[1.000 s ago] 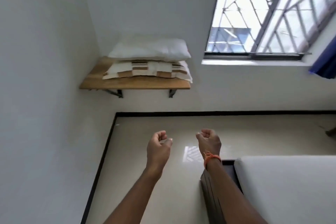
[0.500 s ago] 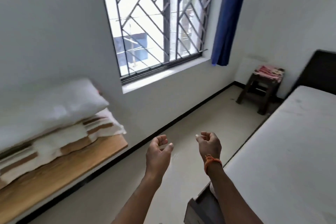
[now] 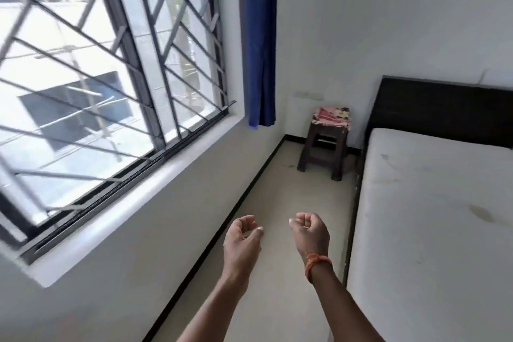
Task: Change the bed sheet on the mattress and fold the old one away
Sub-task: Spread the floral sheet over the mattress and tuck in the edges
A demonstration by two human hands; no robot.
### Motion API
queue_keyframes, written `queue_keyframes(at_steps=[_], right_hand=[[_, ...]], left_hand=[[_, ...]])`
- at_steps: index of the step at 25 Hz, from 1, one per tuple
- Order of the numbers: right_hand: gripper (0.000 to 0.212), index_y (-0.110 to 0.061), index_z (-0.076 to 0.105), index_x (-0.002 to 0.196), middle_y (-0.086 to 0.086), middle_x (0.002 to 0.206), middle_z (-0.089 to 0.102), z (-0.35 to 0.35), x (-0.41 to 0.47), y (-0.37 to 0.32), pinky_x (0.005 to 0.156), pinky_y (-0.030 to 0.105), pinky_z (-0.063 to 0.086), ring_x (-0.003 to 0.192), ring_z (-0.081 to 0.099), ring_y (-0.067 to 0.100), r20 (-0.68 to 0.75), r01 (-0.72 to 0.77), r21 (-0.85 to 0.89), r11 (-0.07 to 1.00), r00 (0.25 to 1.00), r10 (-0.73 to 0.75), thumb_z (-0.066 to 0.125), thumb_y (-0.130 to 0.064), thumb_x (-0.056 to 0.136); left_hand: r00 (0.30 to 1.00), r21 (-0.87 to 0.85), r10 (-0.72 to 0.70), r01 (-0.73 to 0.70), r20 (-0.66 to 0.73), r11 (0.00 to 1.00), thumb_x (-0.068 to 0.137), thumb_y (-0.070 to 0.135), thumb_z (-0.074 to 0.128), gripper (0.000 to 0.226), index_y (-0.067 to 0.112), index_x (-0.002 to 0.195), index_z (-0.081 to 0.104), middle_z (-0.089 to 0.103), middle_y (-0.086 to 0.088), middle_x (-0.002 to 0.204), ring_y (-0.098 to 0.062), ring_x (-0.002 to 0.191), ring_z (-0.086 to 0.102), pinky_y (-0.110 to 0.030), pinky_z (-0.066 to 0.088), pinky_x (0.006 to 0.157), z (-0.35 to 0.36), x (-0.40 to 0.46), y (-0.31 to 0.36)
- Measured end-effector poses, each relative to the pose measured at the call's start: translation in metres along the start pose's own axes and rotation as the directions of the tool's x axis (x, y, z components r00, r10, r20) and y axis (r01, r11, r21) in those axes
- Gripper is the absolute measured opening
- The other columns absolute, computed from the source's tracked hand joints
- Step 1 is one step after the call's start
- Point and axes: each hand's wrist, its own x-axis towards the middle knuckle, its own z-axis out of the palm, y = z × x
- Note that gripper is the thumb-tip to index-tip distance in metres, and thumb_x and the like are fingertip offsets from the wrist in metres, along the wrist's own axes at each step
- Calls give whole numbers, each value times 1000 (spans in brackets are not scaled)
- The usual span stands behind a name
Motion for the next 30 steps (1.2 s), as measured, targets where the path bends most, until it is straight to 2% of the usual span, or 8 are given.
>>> queue_keyframes(at_steps=[4,7,9,14,20,24,27,30], right_hand=[[17,-8,65,96,3,86,67,44,129,-11,75,23,43,81,62,18,-110,-35,-4,999,993,35,71,-11,80],[17,-11,64,95,5,88,69,72,232,-39,81,30,51,84,65,21,-177,-66,26,997,982,70,72,-10,80],[18,-13,62,94,8,92,70,84,299,-58,83,33,53,84,66,21,-231,-72,55,996,970,82,72,-10,80],[17,-11,62,99,1,88,65,98,453,-77,79,25,46,84,62,16,-323,-94,61,994,940,109,70,-10,84],[21,-6,66,101,12,98,71,121,693,-69,88,41,55,91,68,28,-324,-150,92,984,930,172,73,-12,82],[22,-8,66,105,3,95,66,123,855,-95,79,28,50,89,63,22,-303,-207,73,976,927,219,70,-16,85],[24,-8,67,104,6,93,69,126,959,-96,67,24,48,83,64,22,-277,-239,27,971,931,237,69,-21,85],[21,-10,67,102,10,100,69,130,1061,-82,77,31,52,91,65,26,-277,-332,28,943,904,327,69,-20,83]], left_hand=[[992,22,-2,-1,125,1000,91,14,62,22,23,111,62,65,3,107,-13,86,64,-29,56,74,48,146,24],[984,38,-4,-3,178,999,91,14,63,21,19,111,62,64,1,101,-13,79,62,-29,55,72,87,260,65],[975,39,5,-14,221,999,92,14,63,20,19,112,62,65,-1,103,-14,81,63,-30,55,73,120,331,91],[944,34,-47,38,328,999,93,13,61,18,17,111,61,66,-4,101,-14,83,63,-33,56,74,218,467,119],[929,72,-109,89,353,993,94,12,60,18,13,112,60,64,-4,91,-14,77,60,-31,54,69,367,650,136],[916,73,-128,108,380,991,92,10,63,21,11,113,60,62,-5,86,-15,71,57,-29,48,59,472,772,171],[903,101,-203,178,379,979,93,10,61,18,12,111,58,57,-4,80,-12,62,50,-22,41,48,537,865,180],[878,136,-280,246,388,960,95,10,60,13,12,107,56,52,-4,74,-12,56,45,-19,39,42,604,958,171]])
